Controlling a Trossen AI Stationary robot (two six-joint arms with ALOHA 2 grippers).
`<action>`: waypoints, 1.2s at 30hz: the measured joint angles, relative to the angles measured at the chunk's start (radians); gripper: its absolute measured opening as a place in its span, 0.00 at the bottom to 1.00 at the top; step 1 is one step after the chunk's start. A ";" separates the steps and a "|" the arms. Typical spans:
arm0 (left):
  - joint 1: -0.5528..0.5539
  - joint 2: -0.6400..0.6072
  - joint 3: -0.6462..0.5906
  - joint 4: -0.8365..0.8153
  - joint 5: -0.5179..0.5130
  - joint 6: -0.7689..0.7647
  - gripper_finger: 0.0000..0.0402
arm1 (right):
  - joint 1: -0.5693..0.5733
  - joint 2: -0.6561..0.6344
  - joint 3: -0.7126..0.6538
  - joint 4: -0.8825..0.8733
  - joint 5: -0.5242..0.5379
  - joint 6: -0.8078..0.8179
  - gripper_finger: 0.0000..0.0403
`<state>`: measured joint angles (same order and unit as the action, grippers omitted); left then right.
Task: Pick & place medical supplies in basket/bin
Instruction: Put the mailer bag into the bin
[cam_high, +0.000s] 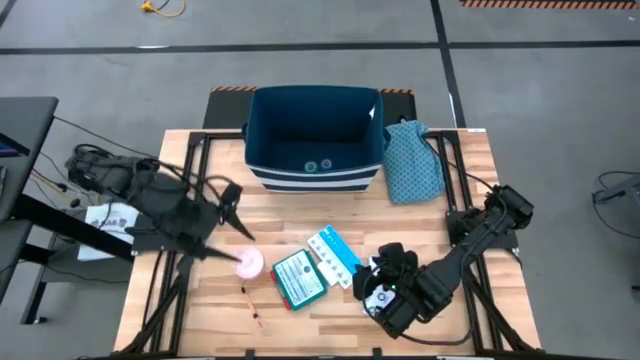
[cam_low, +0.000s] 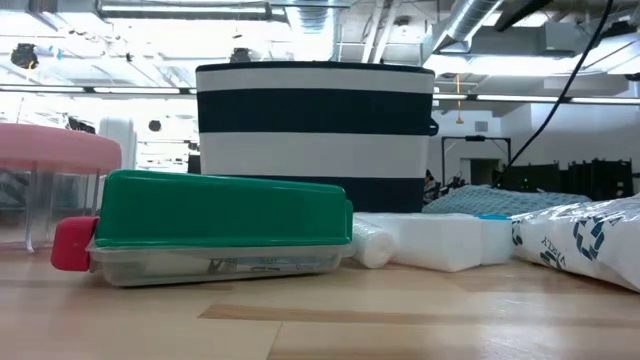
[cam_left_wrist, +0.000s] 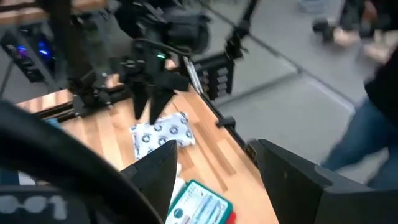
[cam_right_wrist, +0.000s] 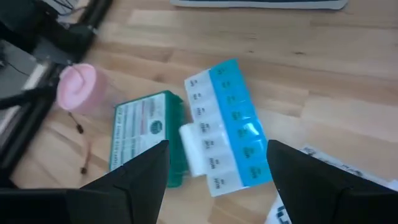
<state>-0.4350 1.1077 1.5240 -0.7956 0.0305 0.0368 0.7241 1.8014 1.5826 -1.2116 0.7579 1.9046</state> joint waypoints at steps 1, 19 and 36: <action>0.017 -0.045 -0.068 0.052 0.009 -0.021 0.52 | -0.002 0.000 0.000 -0.004 -0.009 -0.011 0.65; 0.048 -0.450 -0.711 0.401 -0.116 -0.240 0.52 | -0.023 -0.011 -0.031 -0.227 -0.498 -0.026 0.65; 0.049 -0.454 -0.728 0.479 -0.175 -0.217 0.52 | 0.021 -0.280 -0.556 0.346 -0.491 0.059 0.64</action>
<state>-0.3862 0.6540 0.7963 -0.3164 -0.1444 -0.1799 0.7448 1.5214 1.0268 -0.8654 0.2672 1.9631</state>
